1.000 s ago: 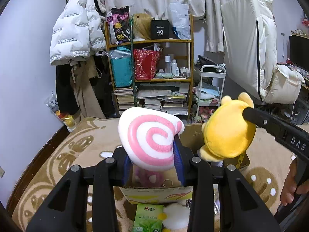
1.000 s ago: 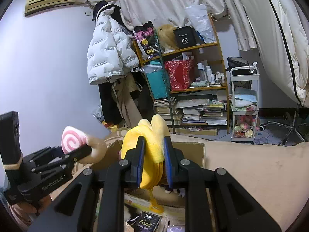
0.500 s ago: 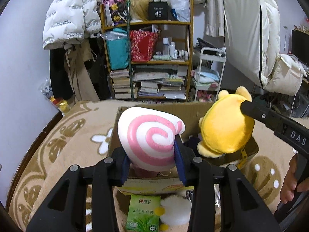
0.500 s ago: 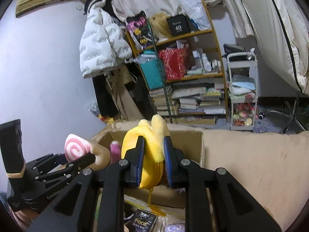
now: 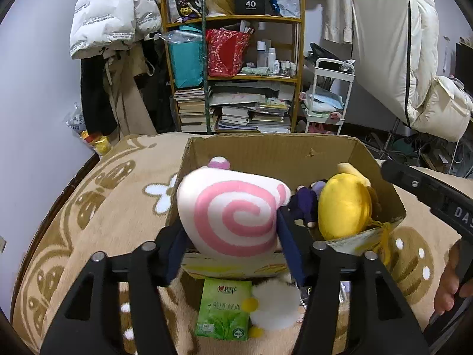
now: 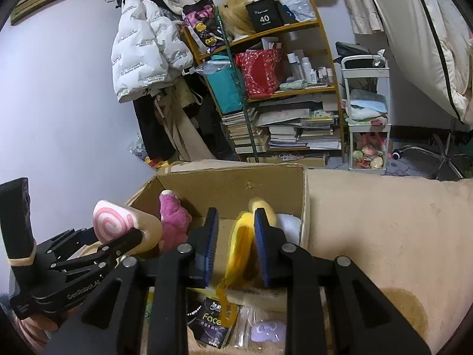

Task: Organize soft objects
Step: 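Lower swirl cushion into box with left tool while right tool lowers yellow plush in, then move left tool to green tissue pack while right tool reaches bagged purple plush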

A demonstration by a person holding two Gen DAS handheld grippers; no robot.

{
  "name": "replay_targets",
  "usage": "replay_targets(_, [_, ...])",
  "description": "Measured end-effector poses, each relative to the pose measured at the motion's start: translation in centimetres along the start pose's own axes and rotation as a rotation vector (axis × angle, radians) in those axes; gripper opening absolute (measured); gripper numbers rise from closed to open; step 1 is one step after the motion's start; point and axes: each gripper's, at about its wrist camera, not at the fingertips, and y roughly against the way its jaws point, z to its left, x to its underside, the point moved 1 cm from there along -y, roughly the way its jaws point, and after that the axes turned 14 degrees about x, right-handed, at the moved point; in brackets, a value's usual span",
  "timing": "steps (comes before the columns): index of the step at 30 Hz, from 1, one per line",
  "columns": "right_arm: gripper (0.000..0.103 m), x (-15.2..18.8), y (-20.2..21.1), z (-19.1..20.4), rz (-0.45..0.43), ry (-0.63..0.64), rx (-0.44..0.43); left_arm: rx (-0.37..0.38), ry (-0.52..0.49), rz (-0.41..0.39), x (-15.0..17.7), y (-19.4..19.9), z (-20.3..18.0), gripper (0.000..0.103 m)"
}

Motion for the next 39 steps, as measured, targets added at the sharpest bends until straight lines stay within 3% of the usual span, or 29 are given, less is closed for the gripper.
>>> replay_targets(2, [0.028,0.1,0.6,0.0,-0.004,0.003,0.001,-0.019,0.002,-0.027,0.0,0.7,0.0,0.083])
replay_targets(7, [0.032,0.3,2.1,0.3,-0.009,0.014,-0.008,-0.028,-0.011,-0.048,0.0,2.5,0.0,0.090])
replay_targets(9, [0.046,0.5,2.8,0.6,-0.015,0.021,-0.008,-0.040,-0.006,-0.052,0.2,3.2,0.1,0.092])
replay_targets(13, [0.057,1.0,4.2,1.2,-0.021,0.037,-0.007,-0.049,0.011,-0.043,0.9,4.7,0.5,0.096])
replay_targets(20, [0.092,1.8,6.6,1.3,-0.022,0.021,-0.008,-0.040,0.029,-0.007,2.4,7.4,0.4,0.099])
replay_targets(23, [0.101,2.1,7.2,1.4,-0.014,0.031,0.003,-0.022,0.045,0.007,2.9,8.4,0.2,0.099])
replay_targets(31, [0.103,3.5,7.9,2.1,0.032,0.083,0.025,-0.023,0.031,0.035,4.4,9.9,-0.4,0.099])
replay_targets(39, [0.103,5.3,5.9,2.7,0.122,0.131,0.060,-0.049,0.015,0.116,5.3,7.7,-0.4,0.099])
